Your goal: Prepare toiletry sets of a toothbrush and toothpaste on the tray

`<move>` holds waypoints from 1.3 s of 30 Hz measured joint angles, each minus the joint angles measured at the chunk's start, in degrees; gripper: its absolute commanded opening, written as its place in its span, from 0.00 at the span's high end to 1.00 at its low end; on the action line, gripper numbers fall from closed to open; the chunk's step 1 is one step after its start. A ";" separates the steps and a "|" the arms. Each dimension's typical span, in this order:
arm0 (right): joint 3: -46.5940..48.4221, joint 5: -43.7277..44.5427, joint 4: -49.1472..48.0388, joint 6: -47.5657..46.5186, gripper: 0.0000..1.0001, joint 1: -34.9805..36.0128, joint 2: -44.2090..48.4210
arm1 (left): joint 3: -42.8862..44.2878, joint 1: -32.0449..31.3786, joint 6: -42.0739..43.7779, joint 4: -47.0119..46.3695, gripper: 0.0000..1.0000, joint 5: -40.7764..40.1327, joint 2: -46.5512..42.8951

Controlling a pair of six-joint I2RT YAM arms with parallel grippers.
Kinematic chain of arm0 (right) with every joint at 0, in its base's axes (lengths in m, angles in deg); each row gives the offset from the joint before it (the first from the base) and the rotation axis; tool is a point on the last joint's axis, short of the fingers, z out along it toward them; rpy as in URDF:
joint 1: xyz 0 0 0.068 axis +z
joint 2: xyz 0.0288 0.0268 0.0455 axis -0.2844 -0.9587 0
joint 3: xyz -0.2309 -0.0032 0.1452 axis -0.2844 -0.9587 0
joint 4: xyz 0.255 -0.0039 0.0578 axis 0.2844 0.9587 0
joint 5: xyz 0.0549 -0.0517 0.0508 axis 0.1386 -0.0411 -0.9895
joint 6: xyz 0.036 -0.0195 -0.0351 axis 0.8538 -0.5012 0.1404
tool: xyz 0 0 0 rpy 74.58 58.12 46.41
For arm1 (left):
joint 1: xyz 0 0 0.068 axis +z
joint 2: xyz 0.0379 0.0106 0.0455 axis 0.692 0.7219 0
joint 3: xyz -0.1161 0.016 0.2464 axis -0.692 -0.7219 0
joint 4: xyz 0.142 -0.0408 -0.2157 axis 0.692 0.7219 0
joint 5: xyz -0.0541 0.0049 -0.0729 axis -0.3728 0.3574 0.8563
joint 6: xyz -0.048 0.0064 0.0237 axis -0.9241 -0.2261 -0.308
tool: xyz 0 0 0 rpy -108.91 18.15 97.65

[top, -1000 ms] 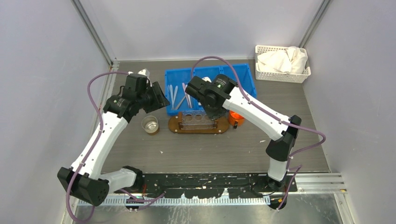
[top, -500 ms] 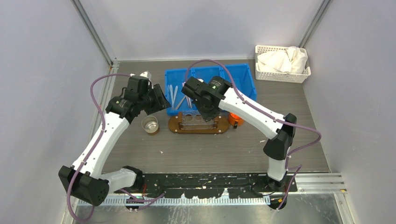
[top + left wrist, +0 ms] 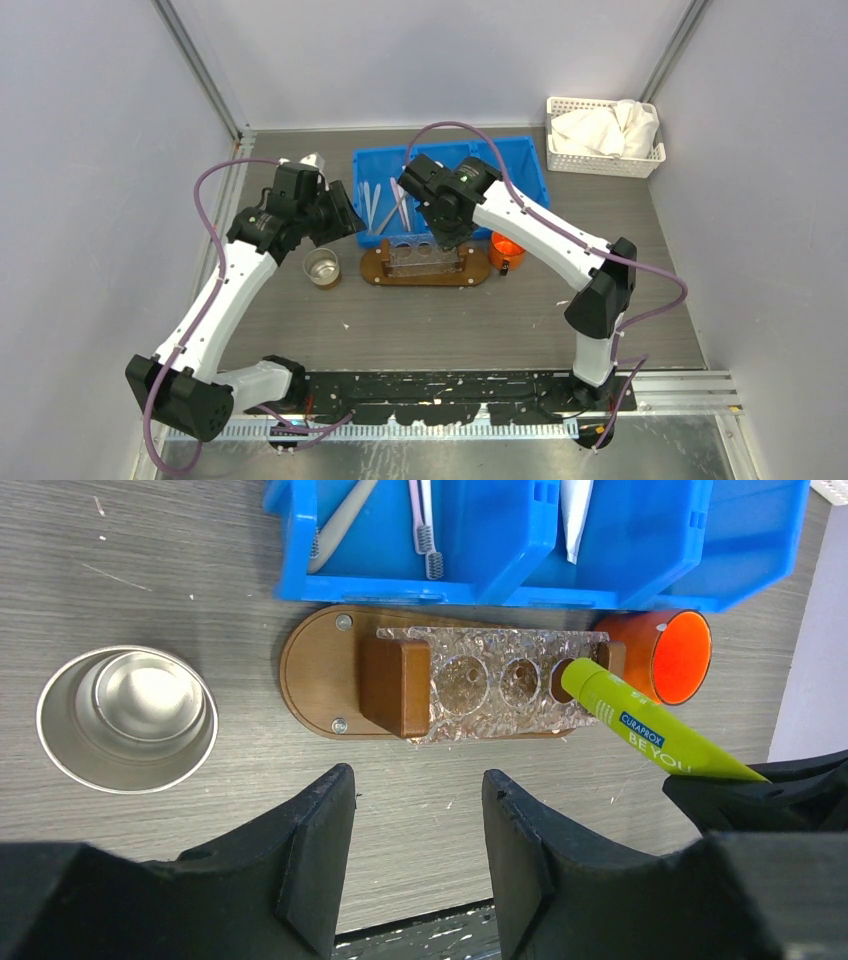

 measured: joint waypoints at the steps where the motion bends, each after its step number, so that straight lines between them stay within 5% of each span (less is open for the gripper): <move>1: 0.00 -0.09 -0.22 -0.20 0.99 -0.20 0.00 | -0.02 0.00 0.00 0.00 0.49 0.00 0.00; 39: -4.46 -4.39 -4.28 -1.92 0.95 -3.98 -4.44 | -1.92 0.00 -0.02 -1.75 0.49 0.00 0.13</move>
